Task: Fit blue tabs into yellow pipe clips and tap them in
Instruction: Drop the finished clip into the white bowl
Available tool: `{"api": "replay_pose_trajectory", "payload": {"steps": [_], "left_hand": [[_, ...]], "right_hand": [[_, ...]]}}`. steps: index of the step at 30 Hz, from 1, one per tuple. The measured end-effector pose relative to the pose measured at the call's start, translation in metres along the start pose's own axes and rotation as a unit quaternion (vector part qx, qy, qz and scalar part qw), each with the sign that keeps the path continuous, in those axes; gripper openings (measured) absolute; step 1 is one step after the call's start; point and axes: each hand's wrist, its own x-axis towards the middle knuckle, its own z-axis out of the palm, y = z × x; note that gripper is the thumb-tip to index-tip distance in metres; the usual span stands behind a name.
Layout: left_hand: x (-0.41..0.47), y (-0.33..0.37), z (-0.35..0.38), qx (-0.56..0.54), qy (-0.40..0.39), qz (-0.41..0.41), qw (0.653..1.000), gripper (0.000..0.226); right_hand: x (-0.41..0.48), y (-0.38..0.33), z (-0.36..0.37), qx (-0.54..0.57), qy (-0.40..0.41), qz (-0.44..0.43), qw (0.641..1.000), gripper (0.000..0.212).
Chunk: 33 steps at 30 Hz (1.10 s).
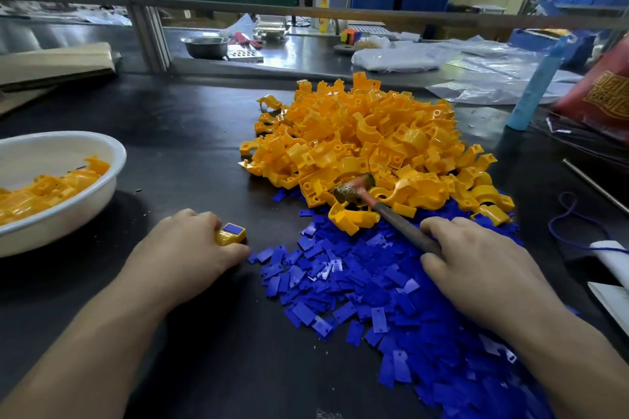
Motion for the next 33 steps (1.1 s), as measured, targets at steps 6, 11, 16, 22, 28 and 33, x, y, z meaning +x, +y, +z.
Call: {"api": "replay_pose_trajectory", "payload": {"steps": [6, 11, 16, 22, 28, 33], "left_hand": [[-0.004, 0.006, -0.002, 0.030, -0.009, 0.044, 0.999, 0.041], [-0.011, 0.022, 0.004, 0.012, -0.046, 0.107, 0.993, 0.048], [-0.010, 0.019, 0.002, -0.021, -0.037, 0.090, 0.995, 0.044], [-0.014, 0.020, -0.001, 0.002, -0.013, 0.082, 0.997, 0.034], [-0.016, 0.022, -0.001, -0.002, -0.015, 0.084, 0.996, 0.034], [-0.015, 0.023, -0.001, 0.007, -0.016, 0.084, 0.996, 0.031]], "right_hand": [[-0.003, -0.002, -0.013, 0.229, 0.031, -0.013, 0.973, 0.010], [-0.013, -0.024, -0.033, 0.502, -0.050, 0.011, 0.863, 0.019], [-0.027, -0.035, -0.040, 0.487, -0.126, -0.021, 0.864, 0.029], [-0.044, -0.047, -0.033, 0.371, -0.125, -0.052, 0.919, 0.035], [-0.052, -0.056, -0.031, 0.289, -0.081, -0.094, 0.949, 0.043], [-0.057, -0.066, -0.017, 0.212, -0.105, -0.108, 0.966, 0.048]]}}
